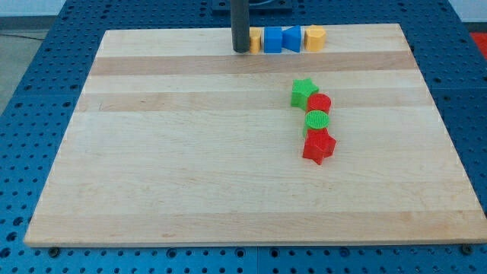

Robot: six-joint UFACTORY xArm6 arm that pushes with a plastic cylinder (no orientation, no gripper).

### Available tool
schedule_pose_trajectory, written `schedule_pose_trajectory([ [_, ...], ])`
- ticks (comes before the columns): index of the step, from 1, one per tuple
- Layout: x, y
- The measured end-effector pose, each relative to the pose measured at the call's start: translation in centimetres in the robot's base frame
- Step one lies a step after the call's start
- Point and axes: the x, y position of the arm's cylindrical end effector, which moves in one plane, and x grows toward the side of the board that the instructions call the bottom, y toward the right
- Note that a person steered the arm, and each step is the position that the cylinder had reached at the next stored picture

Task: Separate the green star from the red circle

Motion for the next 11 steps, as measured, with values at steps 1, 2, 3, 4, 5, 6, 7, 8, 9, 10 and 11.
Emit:
schedule_pose_trajectory([
  [1,3.2,-0.2],
  [2,4.6,2.3],
  [3,4.6,10.2],
  [4,5.2,17.8],
  [5,8.1,21.2],
  [6,10.7,19.4],
  [7,13.1,15.7],
  [8,15.2,12.6],
  [9,15.2,8.8],
  [10,14.3,8.4],
  [11,13.2,11.8],
])
